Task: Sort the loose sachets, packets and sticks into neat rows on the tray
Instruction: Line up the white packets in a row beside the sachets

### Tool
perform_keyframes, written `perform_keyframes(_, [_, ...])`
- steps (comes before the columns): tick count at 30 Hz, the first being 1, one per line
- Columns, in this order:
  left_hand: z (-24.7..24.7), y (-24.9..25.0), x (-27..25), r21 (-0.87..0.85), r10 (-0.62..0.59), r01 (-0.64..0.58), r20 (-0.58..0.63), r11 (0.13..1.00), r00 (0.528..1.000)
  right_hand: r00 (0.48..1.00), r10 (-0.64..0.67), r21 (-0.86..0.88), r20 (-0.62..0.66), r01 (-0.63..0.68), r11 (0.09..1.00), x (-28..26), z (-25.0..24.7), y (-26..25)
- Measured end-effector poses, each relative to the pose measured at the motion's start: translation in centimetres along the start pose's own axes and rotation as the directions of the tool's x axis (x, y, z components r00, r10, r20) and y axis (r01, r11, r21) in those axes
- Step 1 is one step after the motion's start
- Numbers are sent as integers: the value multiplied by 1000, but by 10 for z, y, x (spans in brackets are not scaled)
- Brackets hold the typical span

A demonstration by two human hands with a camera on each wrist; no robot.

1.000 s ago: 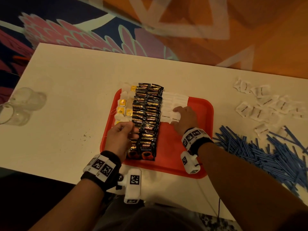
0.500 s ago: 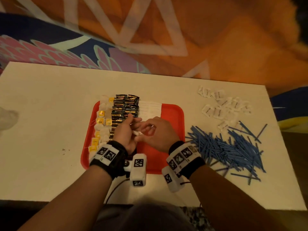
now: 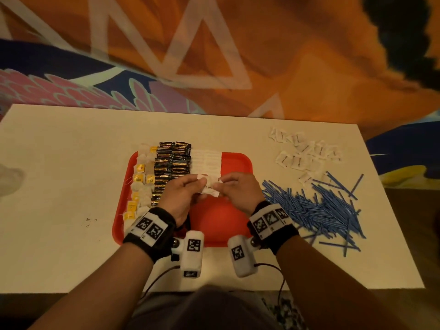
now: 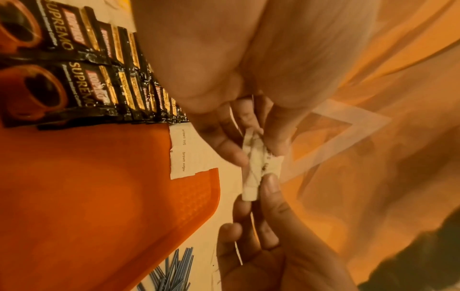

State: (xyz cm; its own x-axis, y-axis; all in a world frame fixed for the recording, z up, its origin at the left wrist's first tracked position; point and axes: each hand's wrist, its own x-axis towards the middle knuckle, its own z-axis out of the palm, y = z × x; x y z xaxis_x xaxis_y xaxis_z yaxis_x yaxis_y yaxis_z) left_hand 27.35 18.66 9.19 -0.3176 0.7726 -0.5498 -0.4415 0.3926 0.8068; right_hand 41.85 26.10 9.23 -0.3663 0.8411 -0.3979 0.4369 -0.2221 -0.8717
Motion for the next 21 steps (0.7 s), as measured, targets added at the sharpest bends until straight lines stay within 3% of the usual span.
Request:
perform_keyframes(3, [3,3,-5,-46,23,-28,-94,999,995,994,50,202,-92,-31,979,-2,-3,0])
perform_keyframes(6, [1,5,-8,-106,28,-41,-120,994,992,997,80,303,-4,-75,950,-5,-2,-1])
perform_keyframes(9, [2,4,-9,-99,23,-33,-98,995,995,996,53,217,68,-67,974,-7,7,-3])
perform_keyframes(14, [3,-2,-14,115,55,-53,-16,992,998,999,-5,125,-33,9,992,-2,5,-8])
perform_keyframes(17, [2,1,-14,313,46,-72,87,947,995,993,-84,-87,77,90,992,-1,-2,-12])
perform_keyframes(19, [3,3,-13,327,67,-93,91,941,994,986,-93,-146,136,113,983,-1,-6,-16])
perform_keyframes(21, [5,4,-12,319,125,-136,55,938,991,990,-133,-139,51,139,980,-2,-8,-18])
